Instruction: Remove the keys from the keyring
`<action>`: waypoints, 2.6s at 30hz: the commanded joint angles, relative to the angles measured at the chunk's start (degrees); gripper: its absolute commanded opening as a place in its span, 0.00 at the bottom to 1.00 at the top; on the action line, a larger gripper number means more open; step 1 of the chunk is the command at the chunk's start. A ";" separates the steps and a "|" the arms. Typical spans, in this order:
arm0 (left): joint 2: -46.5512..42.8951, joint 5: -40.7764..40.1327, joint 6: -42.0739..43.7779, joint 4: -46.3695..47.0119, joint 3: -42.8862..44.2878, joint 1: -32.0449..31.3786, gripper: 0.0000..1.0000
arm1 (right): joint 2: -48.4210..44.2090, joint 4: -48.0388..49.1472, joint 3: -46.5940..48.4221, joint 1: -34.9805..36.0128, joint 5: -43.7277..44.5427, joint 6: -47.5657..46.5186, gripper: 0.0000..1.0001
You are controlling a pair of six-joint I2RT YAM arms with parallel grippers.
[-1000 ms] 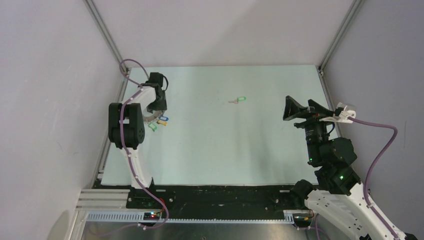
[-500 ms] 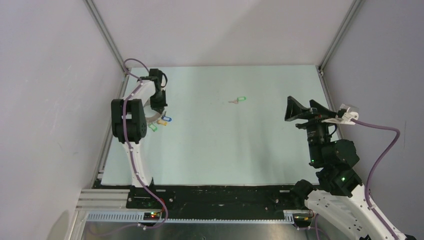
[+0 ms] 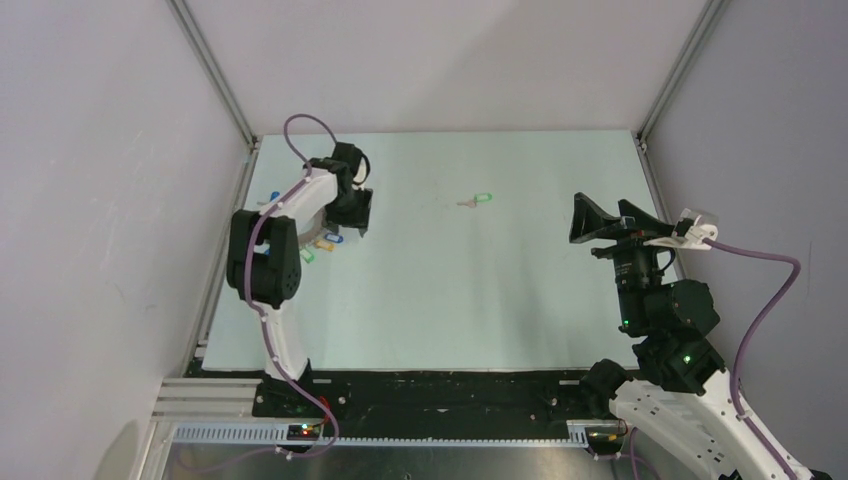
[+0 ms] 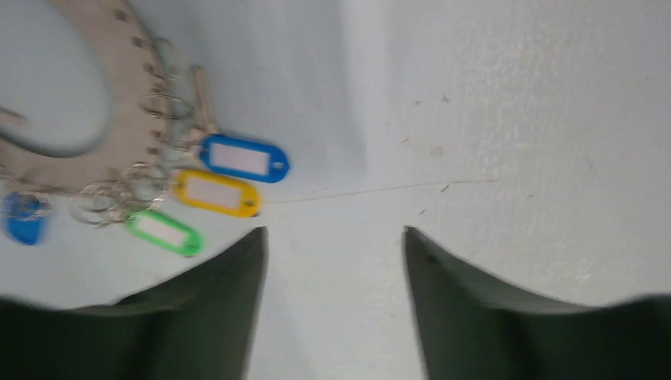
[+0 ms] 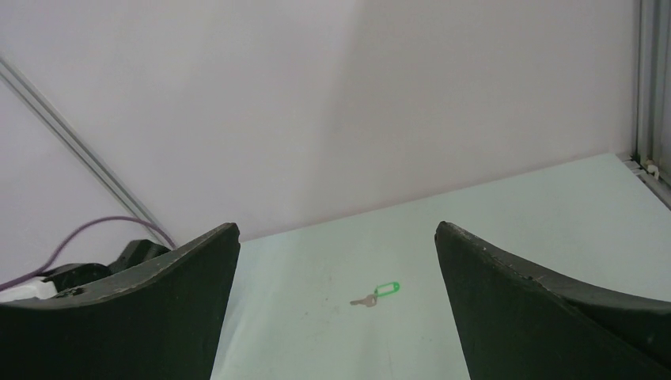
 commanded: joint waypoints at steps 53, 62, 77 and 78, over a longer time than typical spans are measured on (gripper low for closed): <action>-1.26 -12.18 2.57 -3.13 3.42 8.55 0.88 | 1.04 1.30 0.36 -0.46 -5.54 3.67 1.00; 8.39 3.53 4.25 -4.92 6.70 14.79 0.76 | -1.04 0.70 0.38 -0.38 -5.31 3.17 1.00; 3.31 17.87 0.49 -9.39 -1.46 9.83 0.00 | -0.73 0.71 0.38 -0.53 -5.42 3.23 1.00; 1.35 17.58 0.31 -9.34 -1.74 7.77 0.00 | -0.48 0.65 0.38 -0.55 -5.59 3.50 1.00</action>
